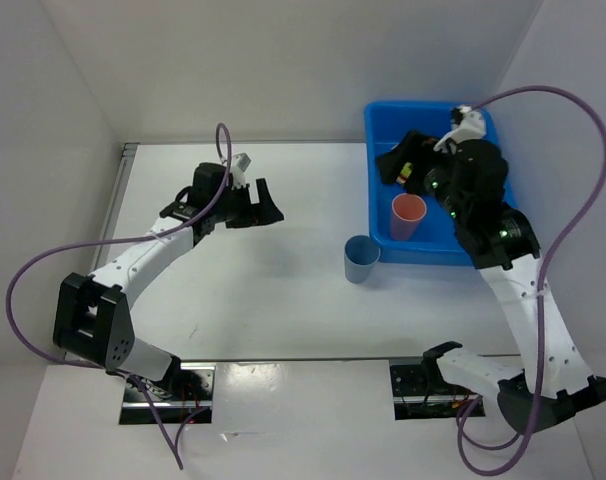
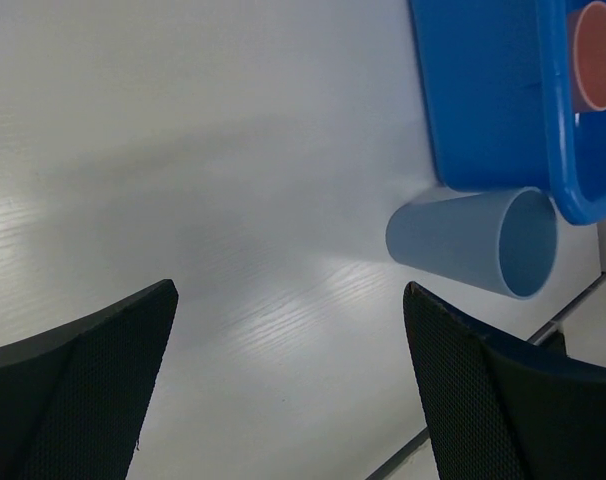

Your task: Place the mixed dishes into the plastic bin

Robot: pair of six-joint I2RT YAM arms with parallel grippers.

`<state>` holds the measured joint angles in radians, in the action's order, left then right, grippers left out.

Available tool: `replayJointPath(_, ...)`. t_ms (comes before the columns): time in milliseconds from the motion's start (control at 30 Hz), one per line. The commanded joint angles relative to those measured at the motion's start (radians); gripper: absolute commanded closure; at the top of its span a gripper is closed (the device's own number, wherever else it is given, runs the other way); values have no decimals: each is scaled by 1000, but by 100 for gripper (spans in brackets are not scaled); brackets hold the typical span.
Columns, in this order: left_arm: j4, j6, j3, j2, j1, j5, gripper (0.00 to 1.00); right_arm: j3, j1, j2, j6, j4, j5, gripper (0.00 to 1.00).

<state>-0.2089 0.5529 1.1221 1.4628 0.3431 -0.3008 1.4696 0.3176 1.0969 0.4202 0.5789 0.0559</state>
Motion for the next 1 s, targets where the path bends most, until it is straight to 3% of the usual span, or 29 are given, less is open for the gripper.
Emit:
replayJointPath(0, 19, -4, -50, -4, 8, 48, 0, -92, 122, 57, -27, 21, -59, 12)
replayJointPath(267, 22, 16, -93, -59, 8, 94, 0, -178, 356, 172, 43, 64, 171, 15)
replayJointPath(967, 2, 25, -143, -154, -35, 115, 0, -301, 419, 351, 74, 84, 308, 20)
